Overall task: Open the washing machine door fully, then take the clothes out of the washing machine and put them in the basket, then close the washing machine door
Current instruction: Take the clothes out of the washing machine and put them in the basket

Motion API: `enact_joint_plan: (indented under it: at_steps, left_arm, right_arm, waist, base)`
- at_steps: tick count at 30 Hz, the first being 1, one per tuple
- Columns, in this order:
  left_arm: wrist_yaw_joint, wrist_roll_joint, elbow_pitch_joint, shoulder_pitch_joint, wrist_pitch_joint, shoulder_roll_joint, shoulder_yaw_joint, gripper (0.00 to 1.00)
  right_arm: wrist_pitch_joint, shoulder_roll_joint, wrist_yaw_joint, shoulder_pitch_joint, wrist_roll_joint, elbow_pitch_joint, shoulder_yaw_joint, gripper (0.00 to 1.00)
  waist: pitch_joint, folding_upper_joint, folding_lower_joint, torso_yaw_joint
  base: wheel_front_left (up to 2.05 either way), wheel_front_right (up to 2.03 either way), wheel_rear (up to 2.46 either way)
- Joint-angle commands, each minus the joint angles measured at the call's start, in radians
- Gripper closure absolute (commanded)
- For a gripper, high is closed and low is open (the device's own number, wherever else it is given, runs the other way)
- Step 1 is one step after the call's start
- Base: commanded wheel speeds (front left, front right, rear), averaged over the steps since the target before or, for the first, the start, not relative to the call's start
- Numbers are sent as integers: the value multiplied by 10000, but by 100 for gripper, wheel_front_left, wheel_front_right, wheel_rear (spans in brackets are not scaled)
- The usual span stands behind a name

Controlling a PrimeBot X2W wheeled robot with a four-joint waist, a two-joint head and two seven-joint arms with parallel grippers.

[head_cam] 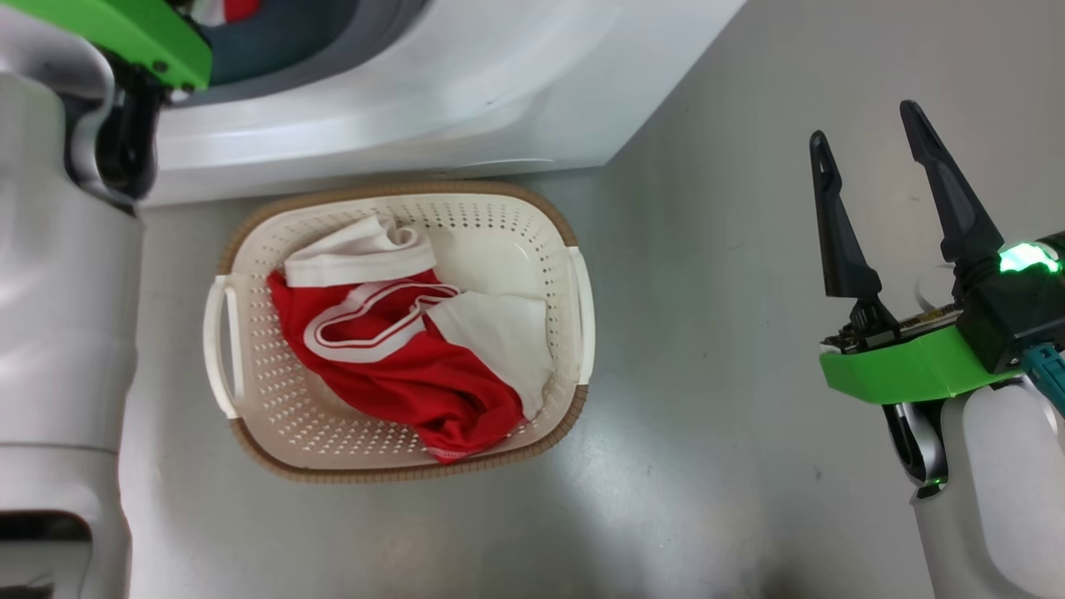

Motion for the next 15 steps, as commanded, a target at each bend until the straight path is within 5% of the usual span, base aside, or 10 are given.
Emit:
enact_joint_plan:
  at_steps: [1, 15]
  left_arm:
    - [-97, -287, 20, -341, 395, 445, 37, 0]
    - [85, -58, 1367, -1164, 2698, 1032, -1047, 0]
  right_arm:
    - [-53, 13, 62, -1, 127, -207, 248, 0]
    - [-53, 13, 62, -143, 452, -212, 411, 0]
  waist:
    - [193, -1, -1, -193]
    - [438, -1, -1, -497]
  base:
    - [0, 0, 0]
    - [0, 0, 0]
